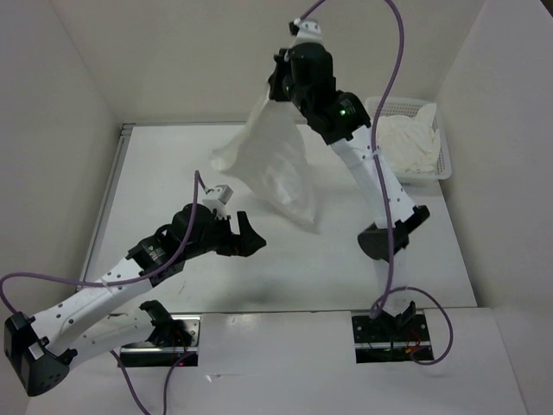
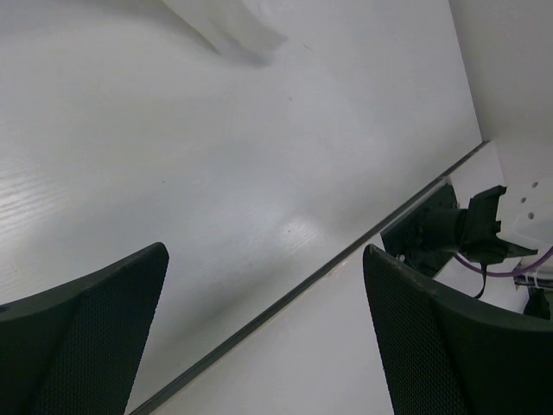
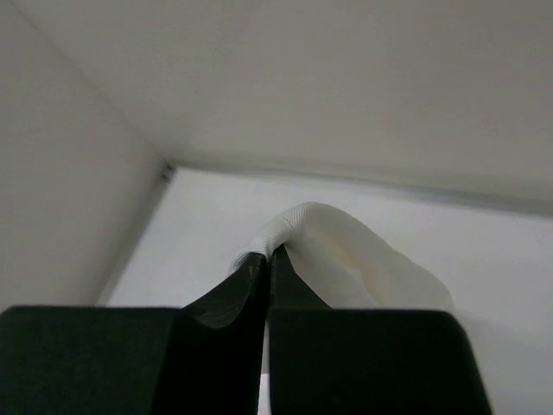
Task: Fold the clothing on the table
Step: Flatten the skirt out
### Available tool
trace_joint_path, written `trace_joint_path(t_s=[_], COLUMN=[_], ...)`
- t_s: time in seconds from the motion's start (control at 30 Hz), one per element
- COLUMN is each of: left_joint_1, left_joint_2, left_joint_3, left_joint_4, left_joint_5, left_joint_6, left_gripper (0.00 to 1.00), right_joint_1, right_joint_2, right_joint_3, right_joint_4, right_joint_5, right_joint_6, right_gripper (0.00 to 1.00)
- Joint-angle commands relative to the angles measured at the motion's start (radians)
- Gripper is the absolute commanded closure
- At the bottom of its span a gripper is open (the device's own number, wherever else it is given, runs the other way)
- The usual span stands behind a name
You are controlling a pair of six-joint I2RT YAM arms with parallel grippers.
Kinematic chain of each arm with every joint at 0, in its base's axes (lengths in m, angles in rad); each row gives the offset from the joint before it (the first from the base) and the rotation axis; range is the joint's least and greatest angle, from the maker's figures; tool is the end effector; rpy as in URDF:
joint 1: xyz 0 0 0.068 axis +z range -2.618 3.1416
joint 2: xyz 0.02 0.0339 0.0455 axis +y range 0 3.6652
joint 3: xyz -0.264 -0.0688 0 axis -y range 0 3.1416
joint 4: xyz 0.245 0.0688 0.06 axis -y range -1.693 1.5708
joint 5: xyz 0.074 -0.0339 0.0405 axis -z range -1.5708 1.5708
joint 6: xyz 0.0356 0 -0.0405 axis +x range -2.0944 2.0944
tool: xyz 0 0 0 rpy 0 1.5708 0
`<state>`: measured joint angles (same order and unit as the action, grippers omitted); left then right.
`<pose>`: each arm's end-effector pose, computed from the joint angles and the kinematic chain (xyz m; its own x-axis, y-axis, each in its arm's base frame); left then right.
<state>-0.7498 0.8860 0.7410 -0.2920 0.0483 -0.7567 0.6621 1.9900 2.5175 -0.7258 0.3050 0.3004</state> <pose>0.1477 -0.1399 0.2956 -0.7145 -0.2716 -0.6447 0.3056 0.7078 -0.6369 0.3337 0.2466 0.5085 -0.2532 0.1605 -0.9540 -0.2924 0.9273 0.2336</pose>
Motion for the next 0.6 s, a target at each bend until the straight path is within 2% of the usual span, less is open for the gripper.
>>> trace_joint_path(t_s=[0.0, 0.03, 0.1, 0.13, 0.2, 0.4, 0.47, 0.5, 0.53, 0.57], left_joint_1=[0.041, 0.041, 0.064, 0.073, 0.085, 0.109, 0.109, 0.118, 0.118, 0.118], left_joint_2=[-0.024, -0.024, -0.033, -0.033, -0.044, -0.053, -0.053, -0.053, -0.053, -0.053], left_joint_3=[0.043, 0.043, 0.034, 0.034, 0.014, -0.005, -0.005, -0.005, -0.005, -0.005], left_joint_4=[-0.004, -0.004, -0.004, -0.004, -0.004, 0.007, 0.007, 0.007, 0.007, 0.007], left_joint_5=[0.013, 0.022, 0.037, 0.038, 0.048, 0.076, 0.088, 0.097, 0.097, 0.097], left_joint_6=[0.03, 0.039, 0.039, 0.039, 0.039, 0.039, 0.039, 0.039, 0.039, 0.039], left_gripper=[0.0, 0.0, 0.0, 0.0, 0.0, 0.0, 0.0, 0.0, 0.0, 0.0], right_joint_1=[0.002, 0.002, 0.002, 0.002, -0.009, -0.018, -0.007, 0.005, 0.005, 0.005], right_joint_2=[0.101, 0.08, 0.092, 0.079, 0.061, 0.014, -0.034, -0.137, -0.193, -0.256], right_joint_3=[0.486, 0.453, 0.521, 0.479, 0.469, 0.246, 0.077, -0.179, -0.288, -0.512], right_joint_4=[-0.075, -0.039, -0.072, -0.072, -0.131, -0.384, -0.423, -0.42, -0.396, -0.324], right_joint_5=[-0.056, -0.056, -0.078, -0.089, -0.098, -0.098, -0.098, -0.107, -0.118, -0.138], right_joint_6=[-0.06, -0.06, -0.06, -0.049, -0.031, 0.069, 0.094, 0.111, 0.123, 0.123], right_gripper=[1.0, 1.0, 1.0, 1.0, 1.0, 1.0, 0.97, 0.86, 0.78, 0.73])
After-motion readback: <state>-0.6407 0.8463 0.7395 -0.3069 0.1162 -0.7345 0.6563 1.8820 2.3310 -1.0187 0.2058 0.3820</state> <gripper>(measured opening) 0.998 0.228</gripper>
